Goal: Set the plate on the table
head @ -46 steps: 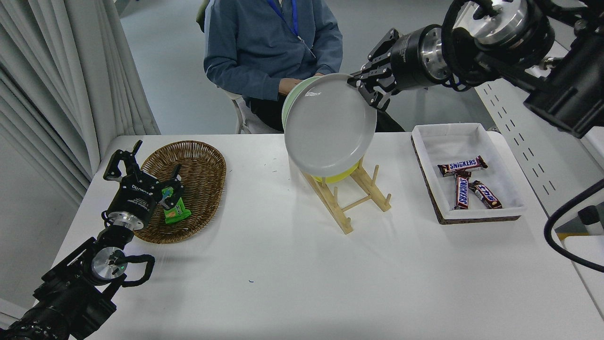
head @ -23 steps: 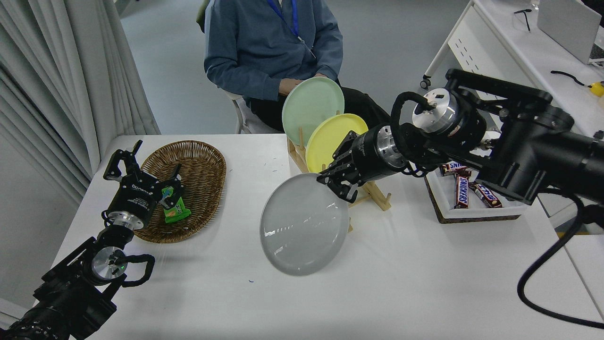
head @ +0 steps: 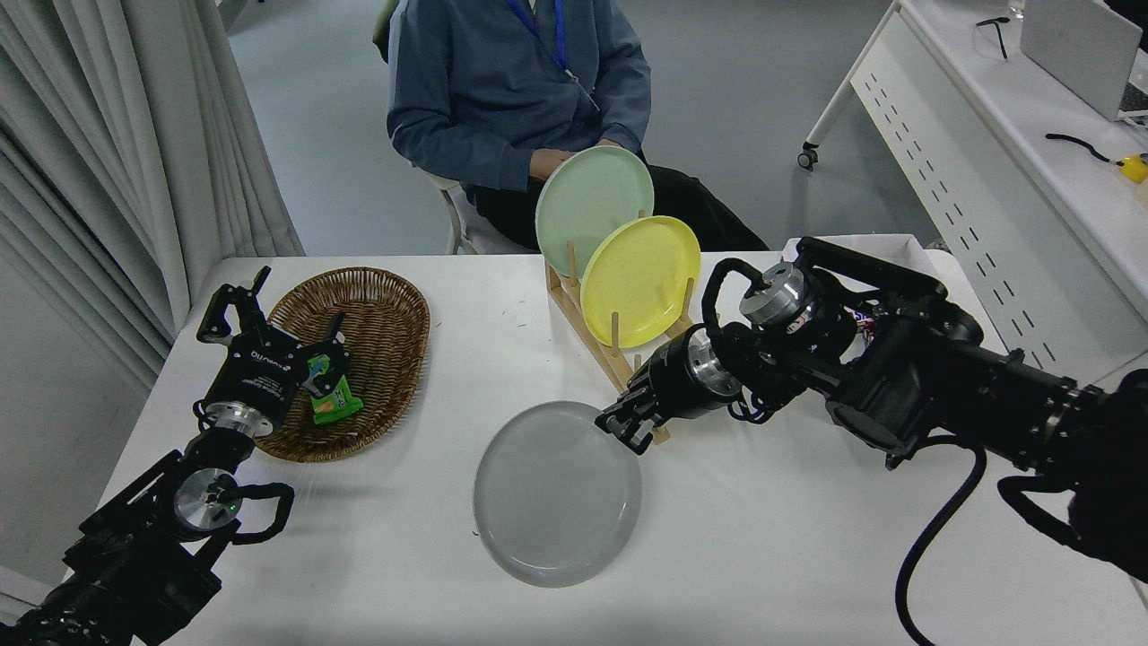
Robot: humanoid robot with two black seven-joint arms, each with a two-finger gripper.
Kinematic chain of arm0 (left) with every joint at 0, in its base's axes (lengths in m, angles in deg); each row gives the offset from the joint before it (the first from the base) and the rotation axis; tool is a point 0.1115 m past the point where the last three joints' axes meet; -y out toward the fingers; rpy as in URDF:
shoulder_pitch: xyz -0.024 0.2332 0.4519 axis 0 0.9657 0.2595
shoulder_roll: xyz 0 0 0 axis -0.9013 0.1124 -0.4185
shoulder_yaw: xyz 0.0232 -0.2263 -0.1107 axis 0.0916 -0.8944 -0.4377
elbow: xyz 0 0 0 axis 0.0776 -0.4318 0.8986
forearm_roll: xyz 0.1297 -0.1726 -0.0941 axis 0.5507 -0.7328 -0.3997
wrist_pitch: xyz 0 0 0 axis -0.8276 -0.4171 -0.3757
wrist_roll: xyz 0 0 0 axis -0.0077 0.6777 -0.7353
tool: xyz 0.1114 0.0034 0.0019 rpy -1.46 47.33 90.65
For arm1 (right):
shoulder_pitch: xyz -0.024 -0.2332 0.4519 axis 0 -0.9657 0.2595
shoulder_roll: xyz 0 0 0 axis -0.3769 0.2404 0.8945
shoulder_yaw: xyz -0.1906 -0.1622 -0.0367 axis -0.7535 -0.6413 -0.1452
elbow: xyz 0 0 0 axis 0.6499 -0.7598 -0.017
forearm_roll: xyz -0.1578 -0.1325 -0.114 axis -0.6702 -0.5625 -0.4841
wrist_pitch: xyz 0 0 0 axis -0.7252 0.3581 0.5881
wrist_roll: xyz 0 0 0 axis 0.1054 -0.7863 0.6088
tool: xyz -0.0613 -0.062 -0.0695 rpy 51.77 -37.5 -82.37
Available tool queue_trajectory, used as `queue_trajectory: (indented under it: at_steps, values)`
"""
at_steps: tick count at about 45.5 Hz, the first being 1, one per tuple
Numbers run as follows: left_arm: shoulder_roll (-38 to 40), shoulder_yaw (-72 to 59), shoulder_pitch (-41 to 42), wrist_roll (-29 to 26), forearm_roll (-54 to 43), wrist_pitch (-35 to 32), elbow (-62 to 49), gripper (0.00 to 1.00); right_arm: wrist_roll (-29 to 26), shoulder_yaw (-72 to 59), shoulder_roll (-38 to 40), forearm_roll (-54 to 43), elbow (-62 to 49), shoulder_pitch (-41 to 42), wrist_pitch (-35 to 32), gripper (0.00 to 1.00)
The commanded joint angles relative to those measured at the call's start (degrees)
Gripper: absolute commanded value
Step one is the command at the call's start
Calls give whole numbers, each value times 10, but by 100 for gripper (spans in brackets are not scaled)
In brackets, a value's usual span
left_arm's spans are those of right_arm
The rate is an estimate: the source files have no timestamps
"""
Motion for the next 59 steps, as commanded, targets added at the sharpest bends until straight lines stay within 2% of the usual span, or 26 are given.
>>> queue_trajectory:
  at_steps: [1,13,59]
  values:
    - [0,0,0,0,0,0,0,100,-7,6,-57,0,-84,-21,15,0]
    - [0,0,0,0,0,0,1,100,-5,13,-61,-4,-137,-52,15,0]
    - [0,0,0,0,0,0,0,100,-5,58,-61,-1,-138,-66,15,0]
